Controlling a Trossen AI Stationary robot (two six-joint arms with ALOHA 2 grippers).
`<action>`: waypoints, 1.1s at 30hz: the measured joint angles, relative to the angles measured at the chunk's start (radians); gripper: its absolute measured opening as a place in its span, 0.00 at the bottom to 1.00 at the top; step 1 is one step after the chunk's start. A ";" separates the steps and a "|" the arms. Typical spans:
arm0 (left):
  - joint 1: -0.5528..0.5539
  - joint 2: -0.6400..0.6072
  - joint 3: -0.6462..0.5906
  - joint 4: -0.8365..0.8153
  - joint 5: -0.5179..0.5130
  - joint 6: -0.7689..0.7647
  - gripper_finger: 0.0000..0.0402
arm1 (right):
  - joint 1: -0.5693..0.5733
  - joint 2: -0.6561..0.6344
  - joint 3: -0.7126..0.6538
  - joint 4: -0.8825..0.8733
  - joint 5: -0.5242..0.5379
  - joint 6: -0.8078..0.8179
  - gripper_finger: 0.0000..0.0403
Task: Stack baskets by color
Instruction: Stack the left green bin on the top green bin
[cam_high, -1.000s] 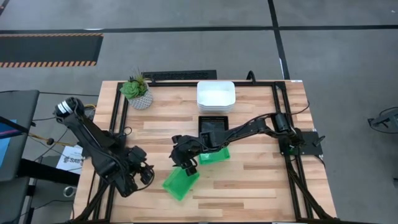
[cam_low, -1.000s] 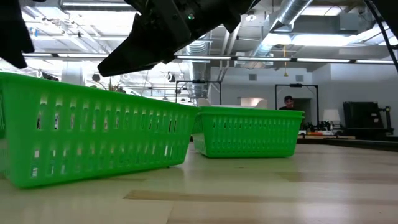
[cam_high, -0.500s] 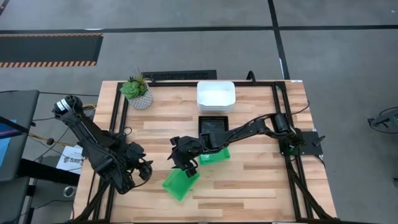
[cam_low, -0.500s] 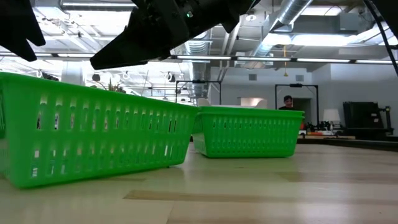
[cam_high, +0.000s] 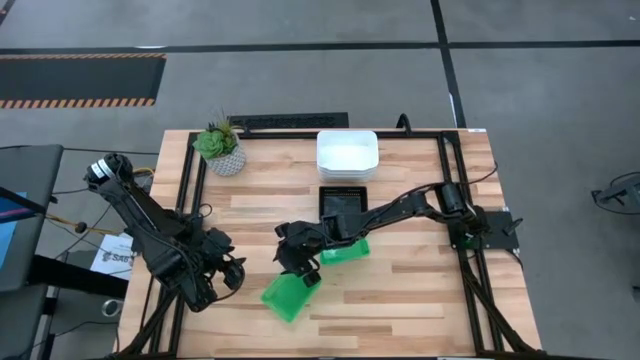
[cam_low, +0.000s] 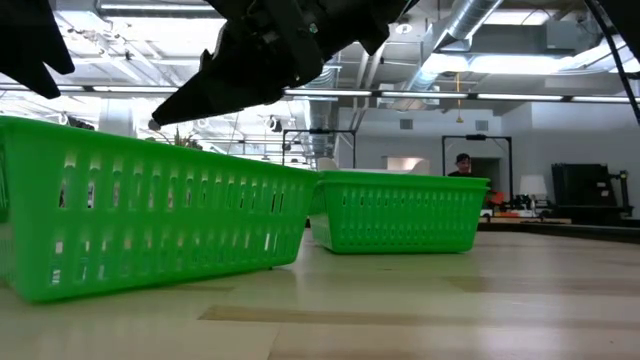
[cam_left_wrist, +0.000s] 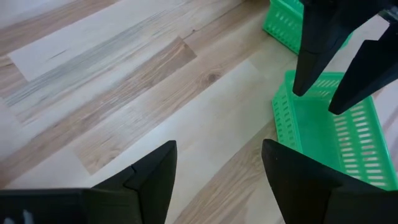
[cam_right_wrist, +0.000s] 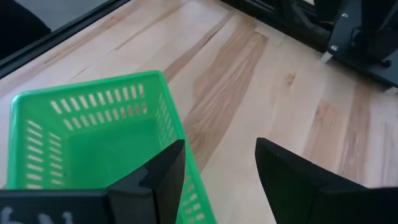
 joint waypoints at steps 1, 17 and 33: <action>0.000 0.000 0.000 0.000 0.000 0.000 0.56 | 0.000 0.000 0.000 0.000 0.000 0.000 0.54; 0.000 0.000 0.000 -0.001 0.001 -0.013 0.56 | 0.012 0.067 0.000 0.001 -0.018 -0.006 0.54; 0.000 0.000 0.000 -0.004 0.000 -0.008 0.56 | 0.002 0.066 0.000 -0.097 -0.010 -0.015 0.29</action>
